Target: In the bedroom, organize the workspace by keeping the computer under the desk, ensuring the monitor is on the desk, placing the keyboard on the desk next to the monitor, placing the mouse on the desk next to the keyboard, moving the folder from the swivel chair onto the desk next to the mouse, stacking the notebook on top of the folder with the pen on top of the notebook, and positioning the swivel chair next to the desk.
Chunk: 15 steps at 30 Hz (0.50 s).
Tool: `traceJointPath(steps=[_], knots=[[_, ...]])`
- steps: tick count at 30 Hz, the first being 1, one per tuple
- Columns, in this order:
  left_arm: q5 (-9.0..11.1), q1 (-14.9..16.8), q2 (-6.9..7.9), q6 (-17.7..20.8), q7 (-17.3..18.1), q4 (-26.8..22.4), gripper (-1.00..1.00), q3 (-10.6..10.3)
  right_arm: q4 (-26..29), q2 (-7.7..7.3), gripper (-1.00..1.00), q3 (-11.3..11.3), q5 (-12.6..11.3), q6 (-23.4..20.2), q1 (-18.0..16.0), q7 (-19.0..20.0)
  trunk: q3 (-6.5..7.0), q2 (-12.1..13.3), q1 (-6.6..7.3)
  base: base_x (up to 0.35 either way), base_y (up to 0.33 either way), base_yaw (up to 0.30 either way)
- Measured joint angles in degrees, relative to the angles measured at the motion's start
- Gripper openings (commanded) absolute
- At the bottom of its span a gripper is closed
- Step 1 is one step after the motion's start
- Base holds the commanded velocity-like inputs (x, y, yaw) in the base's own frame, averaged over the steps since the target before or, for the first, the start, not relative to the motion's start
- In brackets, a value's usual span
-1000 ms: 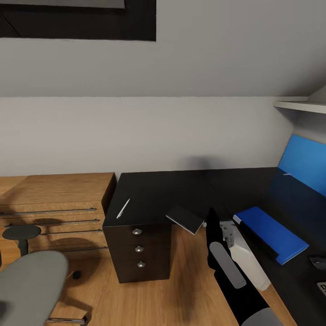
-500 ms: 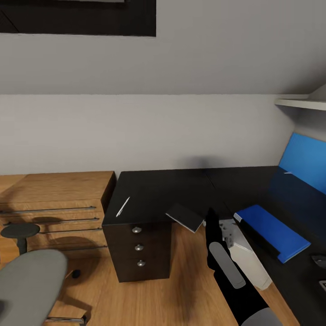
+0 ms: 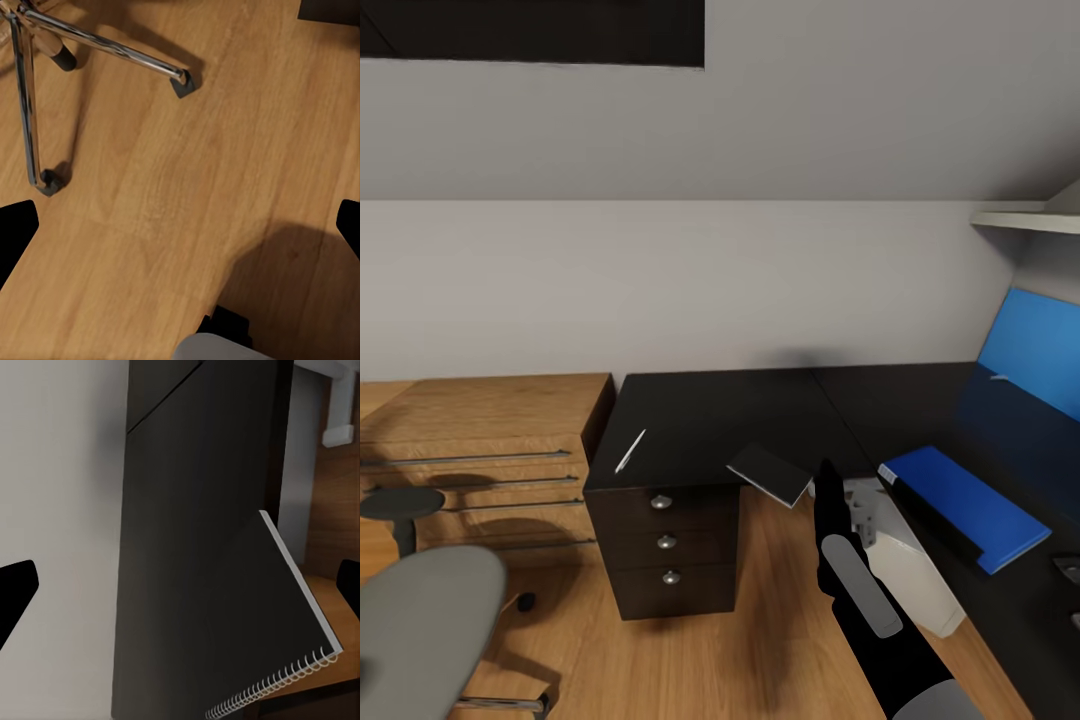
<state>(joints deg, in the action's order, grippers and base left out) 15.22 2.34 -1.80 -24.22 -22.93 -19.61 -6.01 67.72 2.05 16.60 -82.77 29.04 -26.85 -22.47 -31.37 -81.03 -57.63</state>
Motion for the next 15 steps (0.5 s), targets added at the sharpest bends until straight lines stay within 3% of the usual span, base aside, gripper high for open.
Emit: traceJointPath(steps=[15], knots=[[0.0, 0.0, 0.00, 0.0, 0.0, 0.0, 1.00, 0.1, 0.0, -0.09, 1.00, -0.1, 0.0, 0.0, 0.0, 0.0, -2.69, -6.0, -3.30, 0.000, 0.000, 0.000]])
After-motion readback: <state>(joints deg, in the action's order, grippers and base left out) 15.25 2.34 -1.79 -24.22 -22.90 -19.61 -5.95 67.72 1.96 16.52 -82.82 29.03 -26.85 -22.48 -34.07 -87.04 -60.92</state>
